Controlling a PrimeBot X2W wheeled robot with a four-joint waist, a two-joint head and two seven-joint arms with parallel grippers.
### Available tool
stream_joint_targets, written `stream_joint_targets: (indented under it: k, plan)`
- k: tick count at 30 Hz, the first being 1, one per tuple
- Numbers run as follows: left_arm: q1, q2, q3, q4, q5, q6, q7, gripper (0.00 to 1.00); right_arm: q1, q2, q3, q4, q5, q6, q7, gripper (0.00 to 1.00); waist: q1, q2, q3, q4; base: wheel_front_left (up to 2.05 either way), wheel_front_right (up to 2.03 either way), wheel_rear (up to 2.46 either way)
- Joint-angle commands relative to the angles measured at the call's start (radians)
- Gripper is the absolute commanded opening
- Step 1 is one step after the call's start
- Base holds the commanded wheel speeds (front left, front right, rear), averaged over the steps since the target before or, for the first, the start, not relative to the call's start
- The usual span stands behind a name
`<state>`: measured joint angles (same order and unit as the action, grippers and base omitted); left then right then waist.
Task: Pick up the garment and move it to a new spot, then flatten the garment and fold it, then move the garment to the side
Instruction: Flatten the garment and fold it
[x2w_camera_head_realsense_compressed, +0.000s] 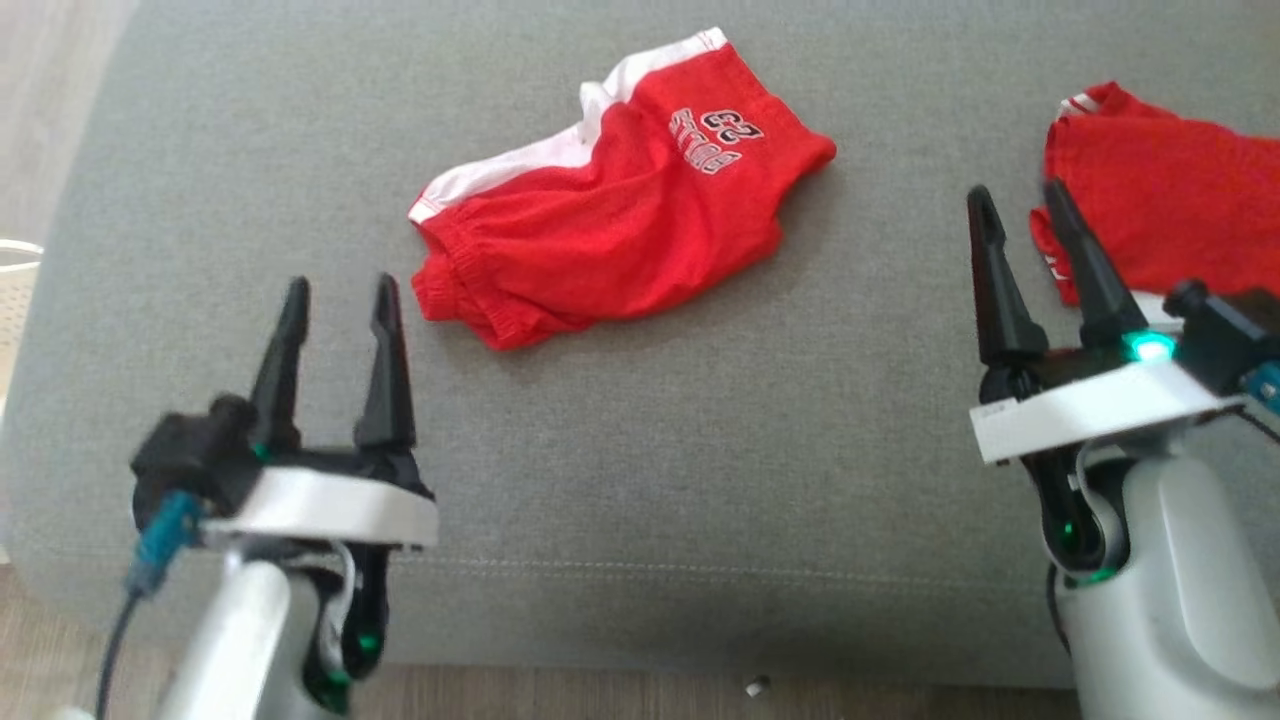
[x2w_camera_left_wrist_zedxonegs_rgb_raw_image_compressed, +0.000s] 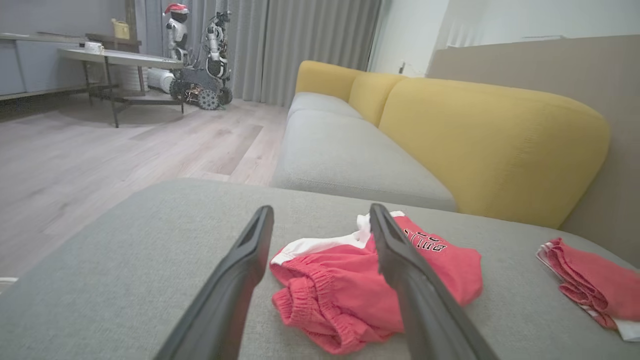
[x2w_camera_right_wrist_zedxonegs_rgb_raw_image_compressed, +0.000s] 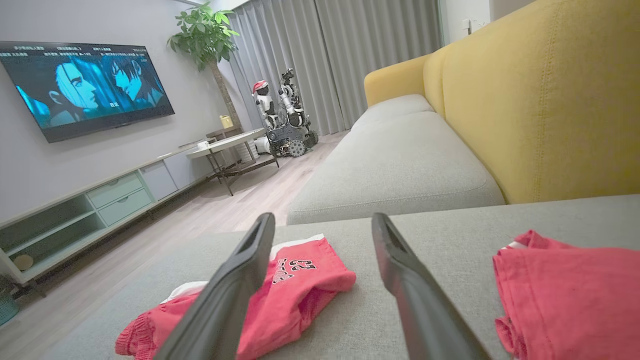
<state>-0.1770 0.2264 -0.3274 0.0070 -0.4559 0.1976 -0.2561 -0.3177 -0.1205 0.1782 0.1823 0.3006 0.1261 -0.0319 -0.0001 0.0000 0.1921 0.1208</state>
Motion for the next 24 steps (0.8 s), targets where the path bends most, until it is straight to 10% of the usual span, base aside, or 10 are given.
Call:
stream_joint_targets:
  k: [1,12,24]
  plan:
    - [-0.001,-0.007,0.057,-0.039,0.040,-0.014,-0.006,1.00,0.012,0.002,0.013,-0.034,-0.006,0.005,-0.008,1.00,0.0001,0.0000,-0.010,0.007,0.00,0.00,0.00]
    - [0.060,-0.149,0.186,-0.005,0.169,-0.171,-0.006,1.00,0.021,0.031,-0.010,0.010,0.021,0.005,0.058,1.00,0.0001,0.0000,-0.015,0.039,0.00,0.00,0.00]
    - [0.054,-0.175,0.186,0.037,0.184,-0.227,-0.006,1.00,-0.101,0.069,-0.156,0.172,0.319,0.005,0.282,1.00,0.0001,0.0000,0.044,0.136,0.00,0.00,0.00]
